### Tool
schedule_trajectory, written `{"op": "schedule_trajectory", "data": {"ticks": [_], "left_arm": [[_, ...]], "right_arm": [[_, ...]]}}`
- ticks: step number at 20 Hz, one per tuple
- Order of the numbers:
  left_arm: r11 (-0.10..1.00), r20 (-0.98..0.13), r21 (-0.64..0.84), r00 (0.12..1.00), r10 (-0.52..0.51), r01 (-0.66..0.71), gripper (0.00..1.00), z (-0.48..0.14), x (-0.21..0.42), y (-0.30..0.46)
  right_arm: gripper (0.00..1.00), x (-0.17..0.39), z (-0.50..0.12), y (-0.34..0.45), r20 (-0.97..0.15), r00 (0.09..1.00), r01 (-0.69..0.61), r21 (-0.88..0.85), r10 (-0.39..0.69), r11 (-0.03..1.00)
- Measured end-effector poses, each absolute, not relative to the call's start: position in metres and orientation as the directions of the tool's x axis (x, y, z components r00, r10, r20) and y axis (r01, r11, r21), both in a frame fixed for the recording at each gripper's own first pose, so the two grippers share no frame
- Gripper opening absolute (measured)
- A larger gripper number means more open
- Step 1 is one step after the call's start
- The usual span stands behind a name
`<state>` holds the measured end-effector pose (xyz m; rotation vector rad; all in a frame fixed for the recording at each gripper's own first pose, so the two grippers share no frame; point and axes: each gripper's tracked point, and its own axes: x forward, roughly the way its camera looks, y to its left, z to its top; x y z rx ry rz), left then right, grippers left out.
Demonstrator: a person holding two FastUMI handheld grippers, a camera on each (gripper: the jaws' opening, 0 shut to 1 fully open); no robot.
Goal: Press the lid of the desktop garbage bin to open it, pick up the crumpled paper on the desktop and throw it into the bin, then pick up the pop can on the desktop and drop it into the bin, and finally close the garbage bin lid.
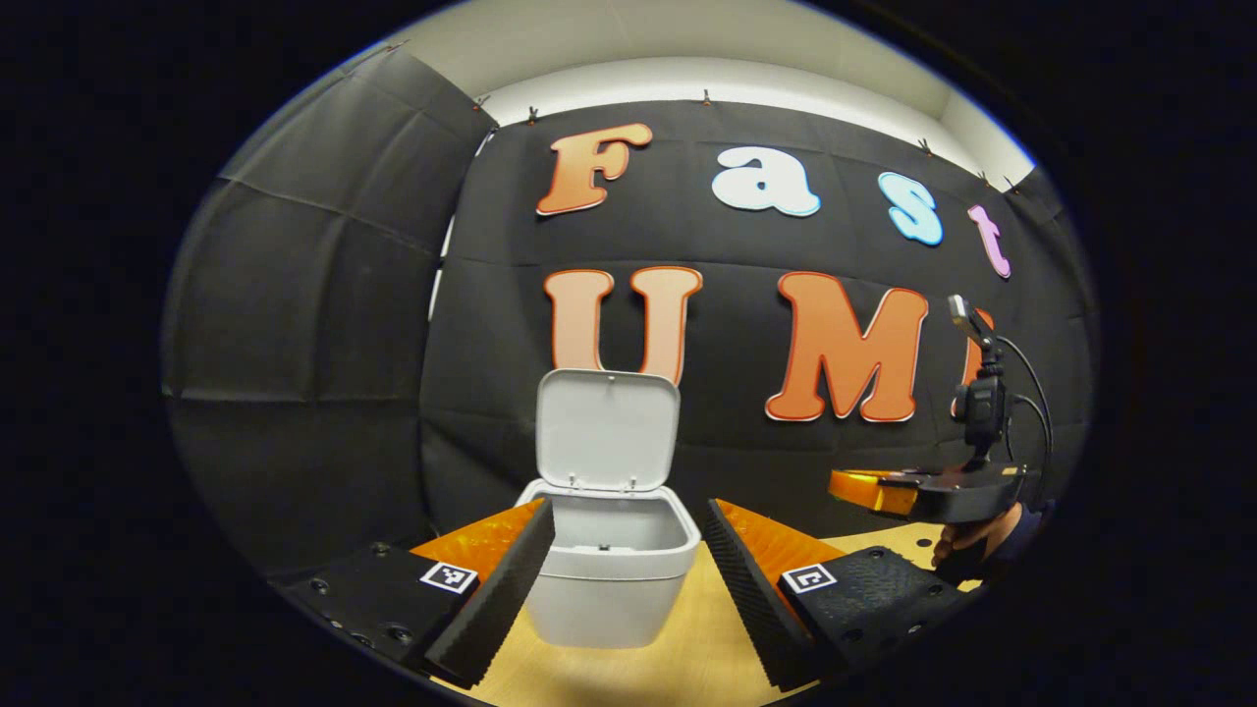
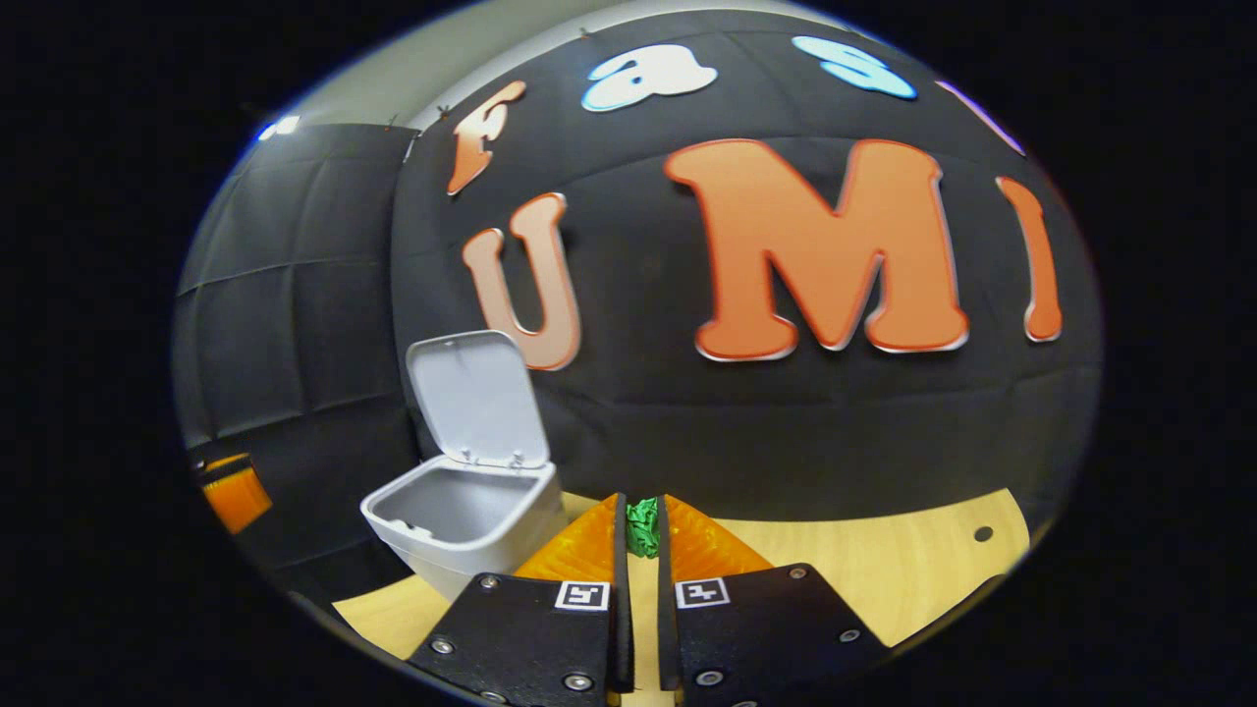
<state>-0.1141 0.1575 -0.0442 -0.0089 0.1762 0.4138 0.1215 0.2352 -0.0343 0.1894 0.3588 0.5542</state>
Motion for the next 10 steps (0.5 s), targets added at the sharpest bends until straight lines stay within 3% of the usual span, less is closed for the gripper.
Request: {"op": "schedule_trajectory", "data": {"ticks": [5, 10], "left_arm": [[0.859, -0.174, 0.04, 0.843, 0.51, -0.511, 0.96, -0.048, -0.167, 0.223], [0.819, -0.22, 0.052, 0.794, 0.567, -0.571, 0.93, -0.072, -0.203, 0.258]], "right_arm": [[0.1, 0.128, -0.036, 0.381, -0.307, 0.682, -0.608, 0.267, 0.664, 0.748], [0.12, 0.157, -0.096, 0.437, -0.428, 0.612, -0.616, 0.27, 0.666, 0.74]]}}
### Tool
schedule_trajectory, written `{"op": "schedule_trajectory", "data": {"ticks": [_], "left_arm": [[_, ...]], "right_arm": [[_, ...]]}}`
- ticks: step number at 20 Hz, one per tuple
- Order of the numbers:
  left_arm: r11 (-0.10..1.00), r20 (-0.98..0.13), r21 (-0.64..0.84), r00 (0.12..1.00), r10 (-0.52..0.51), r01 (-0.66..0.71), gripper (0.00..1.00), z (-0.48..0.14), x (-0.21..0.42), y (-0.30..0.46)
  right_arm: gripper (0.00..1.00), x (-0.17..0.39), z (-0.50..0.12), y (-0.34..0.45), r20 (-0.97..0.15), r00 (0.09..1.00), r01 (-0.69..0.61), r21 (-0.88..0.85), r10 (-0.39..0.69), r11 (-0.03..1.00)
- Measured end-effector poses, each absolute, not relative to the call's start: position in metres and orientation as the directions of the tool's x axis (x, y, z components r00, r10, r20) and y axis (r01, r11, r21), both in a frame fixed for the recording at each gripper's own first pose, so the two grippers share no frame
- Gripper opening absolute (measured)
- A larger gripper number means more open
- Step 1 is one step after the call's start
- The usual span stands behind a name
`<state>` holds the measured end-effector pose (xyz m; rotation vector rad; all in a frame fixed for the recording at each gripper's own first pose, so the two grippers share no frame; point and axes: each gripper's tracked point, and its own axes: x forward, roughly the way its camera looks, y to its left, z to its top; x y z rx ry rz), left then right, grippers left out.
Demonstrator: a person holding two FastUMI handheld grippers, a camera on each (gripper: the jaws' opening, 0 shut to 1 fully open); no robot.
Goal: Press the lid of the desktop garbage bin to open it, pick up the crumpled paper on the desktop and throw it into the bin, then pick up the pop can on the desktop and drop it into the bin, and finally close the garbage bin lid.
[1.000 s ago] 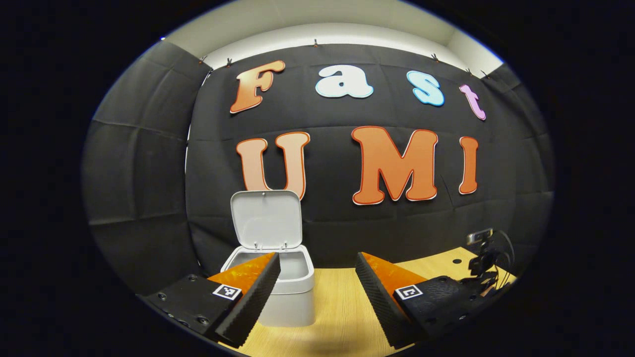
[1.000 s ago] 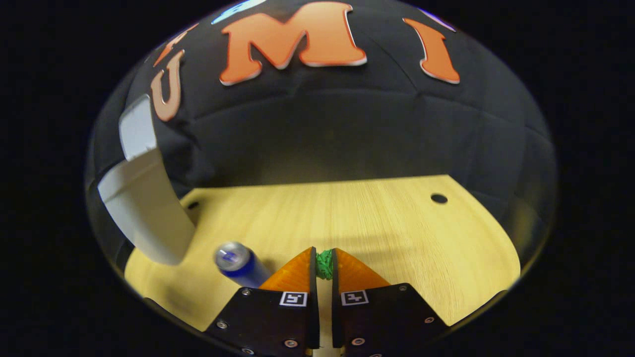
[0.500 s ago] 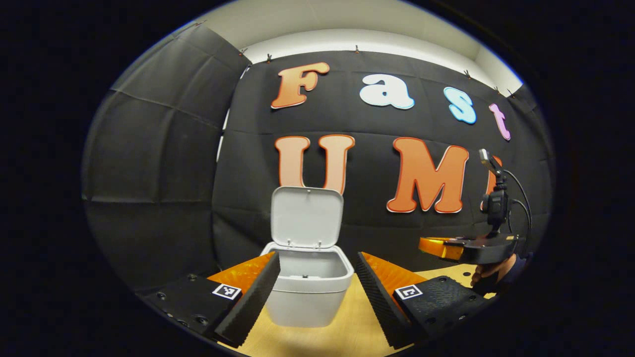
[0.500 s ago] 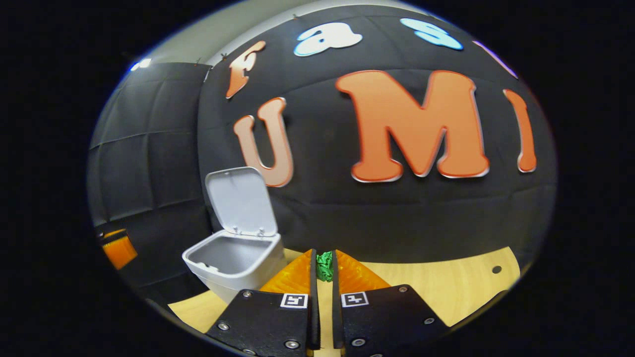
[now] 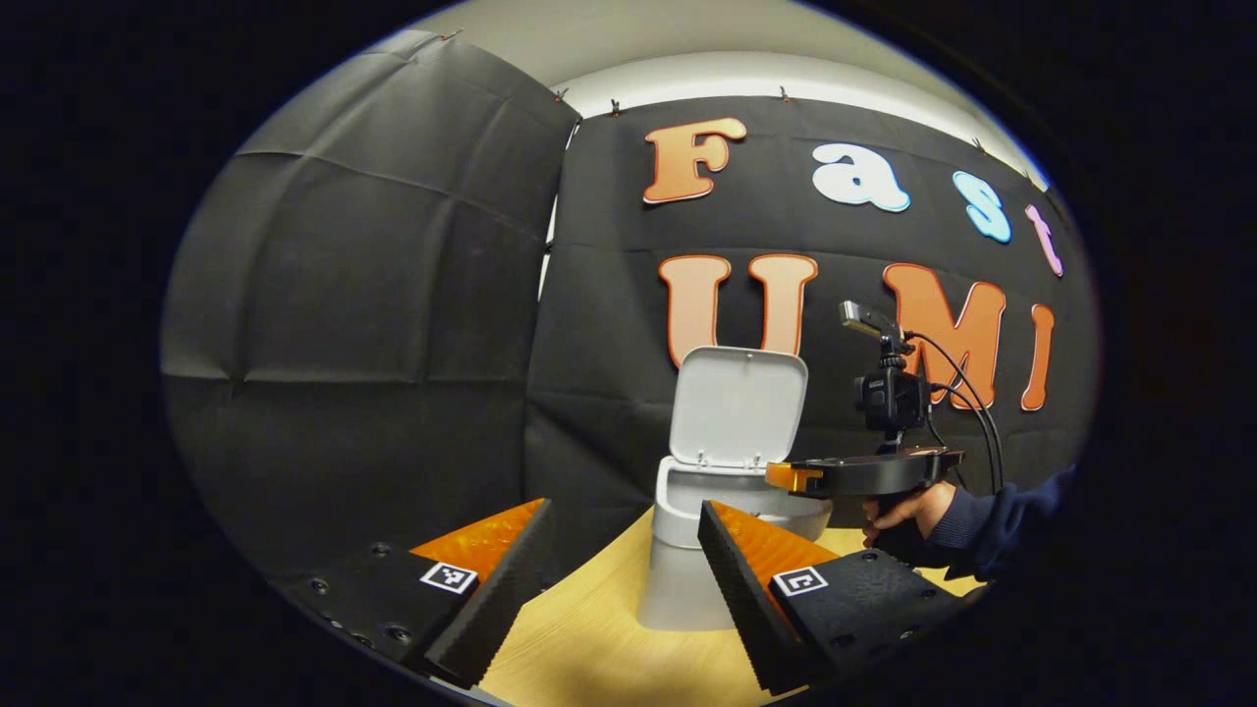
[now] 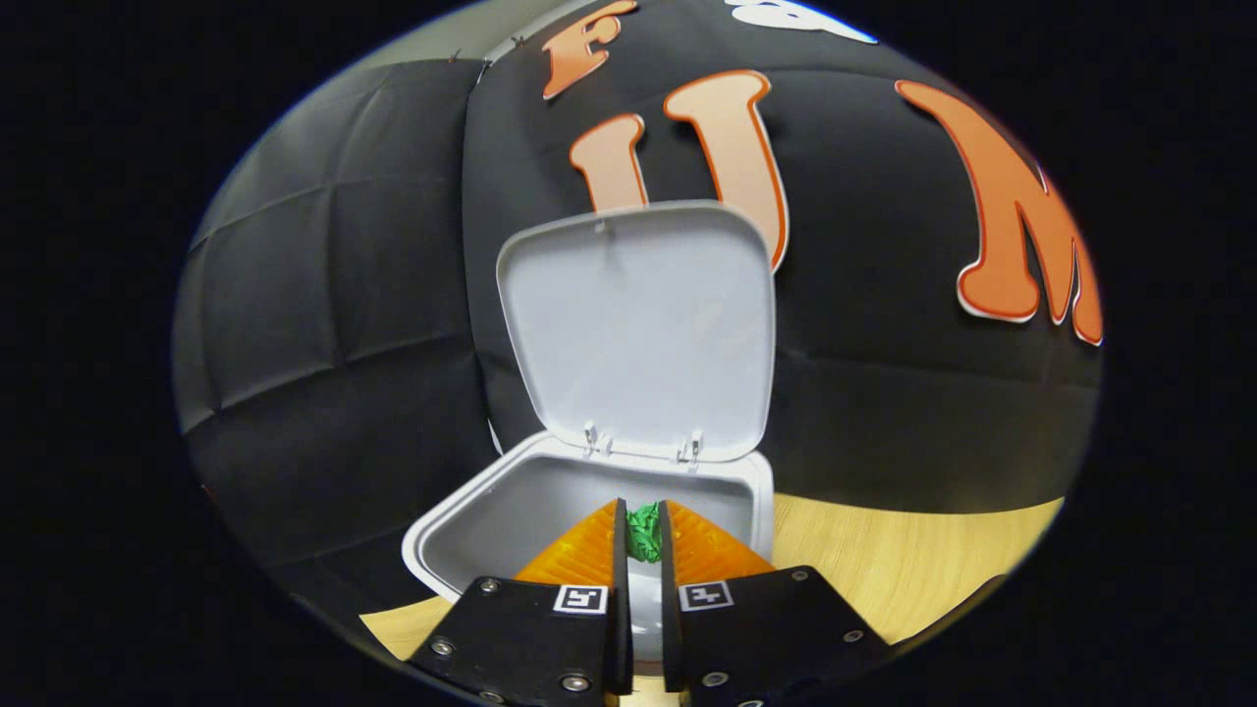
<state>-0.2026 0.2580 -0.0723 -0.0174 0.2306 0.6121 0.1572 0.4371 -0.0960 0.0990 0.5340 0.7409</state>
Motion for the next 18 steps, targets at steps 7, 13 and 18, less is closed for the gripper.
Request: {"op": "schedule_trajectory", "data": {"ticks": [7, 13, 18], "left_arm": [[0.871, -0.25, 0.048, 0.839, 0.484, -0.488, 0.94, -0.084, -0.177, 0.236], [0.927, -0.201, 0.056, 0.905, 0.375, -0.371, 0.95, -0.074, -0.138, 0.177], [0.957, -0.172, 0.049, 0.942, 0.29, -0.285, 0.94, -0.075, -0.094, 0.118]], "right_arm": [[0.7, 0.17, -0.098, 0.408, -0.381, 0.674, -0.623, 0.166, 0.633, 0.764], [0.94, 0.142, -0.056, 0.307, -0.304, 0.771, -0.514, 0.221, 0.559, 0.829], [0.94, 0.129, -0.026, 0.167, -0.233, 0.908, -0.332, 0.109, 0.349, 0.937]]}}
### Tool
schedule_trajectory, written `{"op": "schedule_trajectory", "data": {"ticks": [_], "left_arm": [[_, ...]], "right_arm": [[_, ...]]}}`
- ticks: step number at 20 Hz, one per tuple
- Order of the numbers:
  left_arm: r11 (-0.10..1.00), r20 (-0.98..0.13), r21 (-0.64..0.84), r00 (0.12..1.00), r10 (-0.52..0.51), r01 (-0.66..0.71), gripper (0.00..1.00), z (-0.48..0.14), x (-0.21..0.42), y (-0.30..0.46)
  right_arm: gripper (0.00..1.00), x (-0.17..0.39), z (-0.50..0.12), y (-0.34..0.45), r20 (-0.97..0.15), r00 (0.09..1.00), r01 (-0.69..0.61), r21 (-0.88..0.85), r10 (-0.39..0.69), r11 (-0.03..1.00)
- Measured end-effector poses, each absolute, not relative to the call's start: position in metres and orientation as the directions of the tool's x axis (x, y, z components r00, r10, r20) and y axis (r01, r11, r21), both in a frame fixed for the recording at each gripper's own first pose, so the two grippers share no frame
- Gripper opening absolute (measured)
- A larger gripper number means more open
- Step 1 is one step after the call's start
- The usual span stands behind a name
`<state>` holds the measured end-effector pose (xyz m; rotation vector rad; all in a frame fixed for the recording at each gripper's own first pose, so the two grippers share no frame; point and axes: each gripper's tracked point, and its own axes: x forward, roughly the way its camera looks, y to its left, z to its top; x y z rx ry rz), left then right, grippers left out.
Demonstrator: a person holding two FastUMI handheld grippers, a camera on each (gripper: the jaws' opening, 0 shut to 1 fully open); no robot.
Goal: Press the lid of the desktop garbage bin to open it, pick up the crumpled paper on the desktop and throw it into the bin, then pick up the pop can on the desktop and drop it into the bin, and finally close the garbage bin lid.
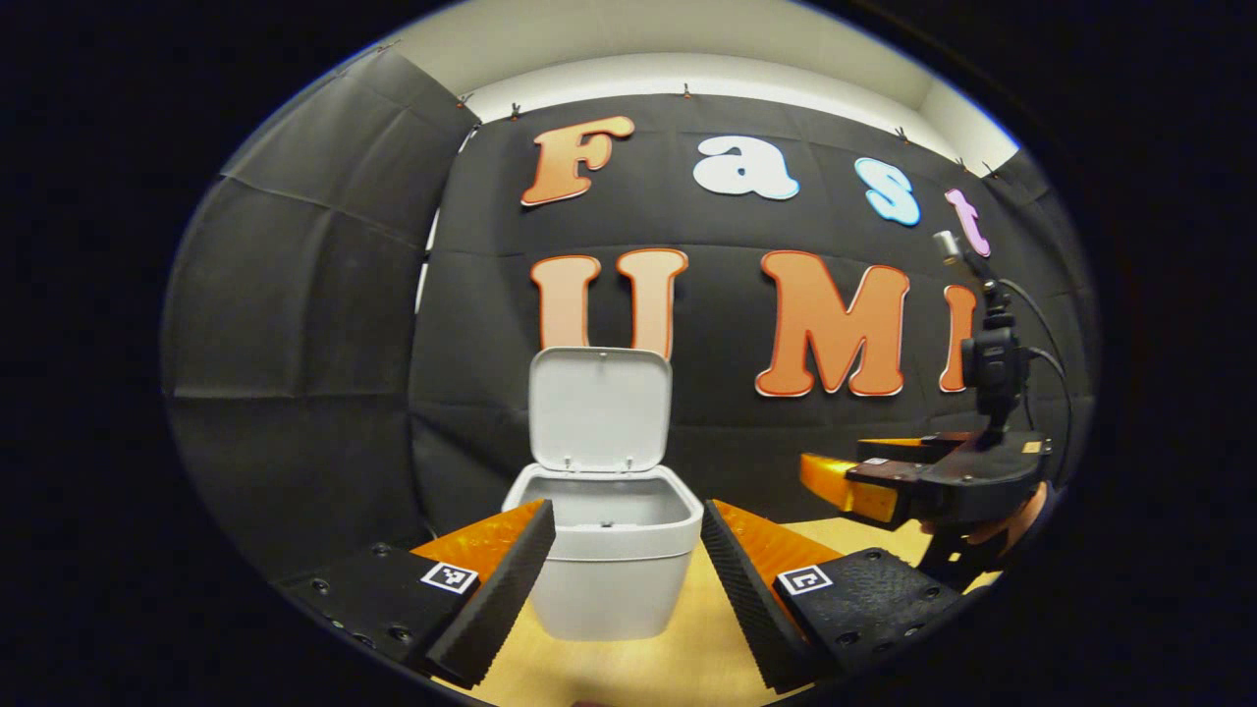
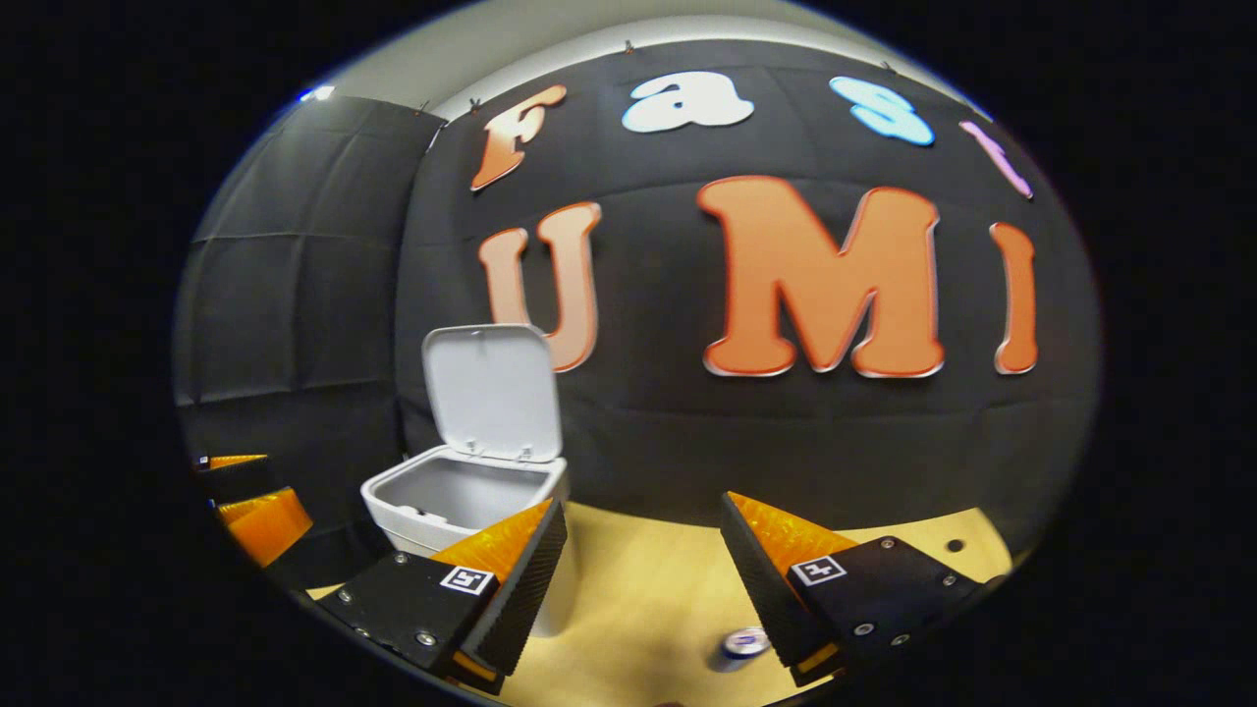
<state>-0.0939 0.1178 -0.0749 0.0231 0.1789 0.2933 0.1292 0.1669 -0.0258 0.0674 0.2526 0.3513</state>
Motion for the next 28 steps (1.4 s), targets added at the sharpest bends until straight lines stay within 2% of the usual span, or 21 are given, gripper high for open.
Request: {"op": "schedule_trajectory", "data": {"ticks": [4, 9, 14, 18, 22, 28], "left_arm": [[0.976, -0.109, 0.072, 0.971, 0.213, -0.206, 0.94, -0.073, -0.061, 0.058], [0.996, -0.164, 0.037, 0.982, 0.092, -0.087, 0.94, -0.112, -0.04, -0.016], [0.998, -0.193, 0.046, 0.979, 0.059, -0.051, 0.95, -0.137, -0.029, -0.051], [0.999, -0.236, 0.047, 0.971, 0.037, -0.026, 0.95, -0.165, -0.024, -0.07], [0.999, -0.339, 0.043, 0.941, -0.003, 0.018, 0.95, -0.238, -0.011, -0.1], [0.994, -0.519, 0.067, 0.854, -0.042, 0.09, 0.95, -0.388, 0.01, -0.128]], "right_arm": [[0.94, 0.112, -0.029, 0.063, -0.244, 0.954, -0.164, 0.063, 0.174, 0.984], [0.94, 0.084, -0.062, -0.019, -0.324, 0.945, -0.022, 0.07, 0.044, 0.997], [0.94, 0.079, -0.072, -0.052, -0.334, 0.942, 0.018, 0.044, -0.003, 0.999], [0.94, 0.078, -0.079, -0.056, -0.339, 0.941, 0.008, 0.053, 0.01, 0.999], [0.94, 0.078, -0.089, -0.059, -0.36, 0.933, -0.003, 0.041, 0.018, 0.999], [0.94, 0.083, -0.096, -0.083, -0.394, 0.919, 0.034, -0.004, -0.033, 0.999]]}}
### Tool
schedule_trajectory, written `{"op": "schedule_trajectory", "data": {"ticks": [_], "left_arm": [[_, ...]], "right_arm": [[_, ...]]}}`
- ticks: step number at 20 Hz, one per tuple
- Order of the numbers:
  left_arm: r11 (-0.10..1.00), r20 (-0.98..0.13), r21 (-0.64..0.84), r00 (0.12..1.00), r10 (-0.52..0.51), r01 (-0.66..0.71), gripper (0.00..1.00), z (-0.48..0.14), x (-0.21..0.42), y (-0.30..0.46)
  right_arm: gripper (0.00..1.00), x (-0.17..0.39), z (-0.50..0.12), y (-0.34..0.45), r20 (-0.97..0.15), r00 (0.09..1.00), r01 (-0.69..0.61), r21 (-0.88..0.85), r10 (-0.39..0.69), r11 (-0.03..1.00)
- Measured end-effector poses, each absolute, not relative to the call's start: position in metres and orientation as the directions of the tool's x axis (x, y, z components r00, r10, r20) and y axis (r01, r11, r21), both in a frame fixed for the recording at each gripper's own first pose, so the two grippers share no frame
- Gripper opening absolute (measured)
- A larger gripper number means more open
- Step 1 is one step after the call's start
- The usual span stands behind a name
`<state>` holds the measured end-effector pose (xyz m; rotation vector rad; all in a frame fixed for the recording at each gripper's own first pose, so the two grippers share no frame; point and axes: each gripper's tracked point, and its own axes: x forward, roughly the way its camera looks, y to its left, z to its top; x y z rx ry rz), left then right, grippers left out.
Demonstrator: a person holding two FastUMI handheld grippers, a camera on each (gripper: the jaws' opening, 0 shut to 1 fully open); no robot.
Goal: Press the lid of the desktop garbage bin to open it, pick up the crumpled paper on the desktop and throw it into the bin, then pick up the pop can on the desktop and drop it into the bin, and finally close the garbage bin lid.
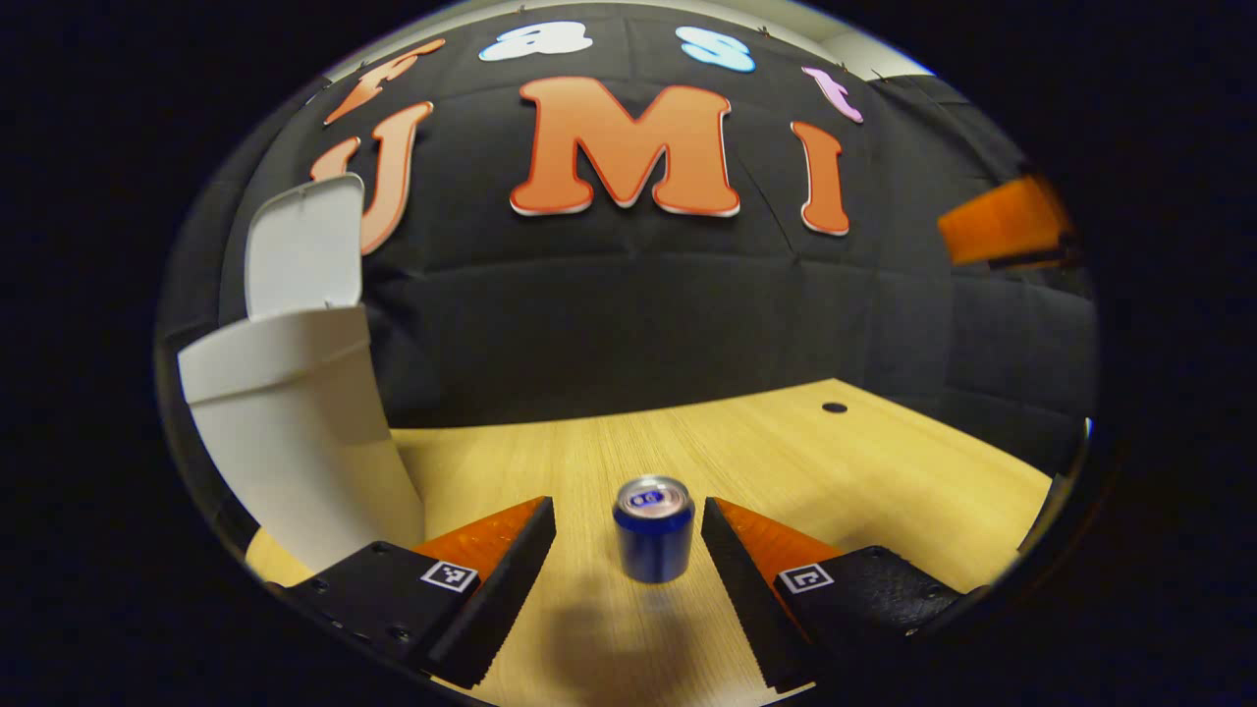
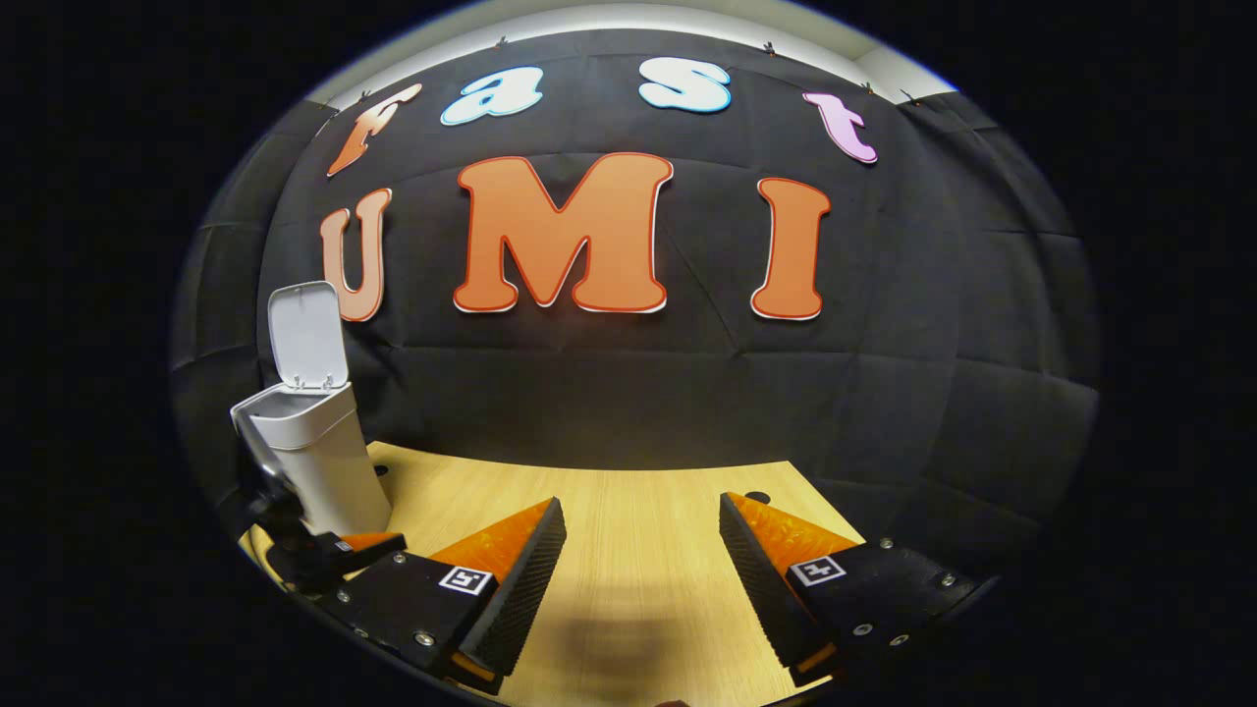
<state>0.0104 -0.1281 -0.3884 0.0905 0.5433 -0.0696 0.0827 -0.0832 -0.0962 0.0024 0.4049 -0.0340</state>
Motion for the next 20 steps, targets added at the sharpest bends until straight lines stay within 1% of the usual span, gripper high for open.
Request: {"op": "schedule_trajectory", "data": {"ticks": [2, 4, 5, 6, 8, 10, 11, 12, 13, 14, 16, 18, 19, 20], "left_arm": [[0.993, -0.589, 0.077, 0.807, -0.032, 0.095, 0.96, -0.43, 0.021, -0.13], [0.993, -0.6, 0.069, 0.799, -0.035, 0.095, 0.98, -0.454, 0.037, -0.13], [0.993, -0.611, 0.082, 0.791, -0.02, 0.089, 0.98, -0.468, 0.046, -0.13], [0.992, -0.61, 0.078, 0.792, -0.03, 0.098, 0.98, -0.482, 0.055, -0.133], [0.991, -0.606, 0.078, 0.795, -0.041, 0.111, 0.99, -0.487, 0.07, -0.141], [0.991, -0.573, 0.076, 0.818, -0.049, 0.113, 0.98, -0.484, 0.09, -0.145], [0.99, -0.587, 0.078, 0.808, -0.046, 0.113, 0.91, -0.486, 0.089, -0.145], [0.99, -0.593, 0.081, 0.804, -0.045, 0.115, 0.84, -0.483, 0.091, -0.145], [0.99, -0.601, 0.087, 0.798, -0.039, 0.115, 0.83, -0.481, 0.09, -0.143], [0.989, -0.608, 0.085, 0.793, -0.045, 0.121, 0.82, -0.477, 0.085, -0.142], [0.99, -0.577, 0.082, 0.815, -0.045, 0.113, 0.81, -0.446, 0.082, -0.135], [0.992, -0.55, 0.081, 0.834, -0.036, 0.096, 0.8, -0.399, 0.066, -0.122], [0.993, -0.538, 0.084, 0.842, -0.023, 0.081, 0.77, -0.374, 0.056, -0.112], [0.994, -0.522, 0.085, 0.853, -0.017, 0.072, 0.8, -0.35, 0.046, -0.101]], "right_arm": [[0.94, 0.083, -0.096, -0.095, -0.399, 0.915, 0.052, -0.029, -0.059, 0.998], [0.94, 0.081, -0.095, -0.104, -0.405, 0.911, 0.063, -0.059, -0.081, 0.996], [0.94, 0.081, -0.095, -0.108, -0.407, 0.909, 0.069, -0.07, -0.092, 0.995], [0.94, 0.08, -0.094, -0.112, -0.408, 0.907, 0.075, -0.079, -0.101, 0.994], [0.94, 0.076, -0.094, -0.117, -0.415, 0.903, 0.084, -0.09, -0.114, 0.992], [0.94, 0.074, -0.096, -0.117, -0.423, 0.899, 0.083, -0.096, -0.116, 0.992], [0.94, 0.075, -0.096, -0.117, -0.425, 0.898, 0.085, -0.093, -0.117, 0.992], [0.94, 0.075, -0.096, -0.116, -0.425, 0.898, 0.085, -0.086, -0.113, 0.993], [0.94, 0.076, -0.094, -0.114, -0.42, 0.9, 0.086, -0.084, -0.113, 0.993], [0.94, 0.078, -0.093, -0.113, -0.418, 0.902, 0.082, -0.079, -0.108, 0.994], [0.94, 0.081, -0.094, -0.108, -0.413, 0.905, 0.076, -0.067, -0.097, 0.995], [0.94, 0.086, -0.095, -0.1, -0.407, 0.91, 0.065, -0.065, -0.086, 0.996], [0.94, 0.087, -0.096, -0.094, -0.408, 0.91, 0.056, -0.052, -0.072, 0.997], [0.94, 0.089, -0.097, -0.088, -0.406, 0.912, 0.049, -0.033, -0.058, 0.998]]}}
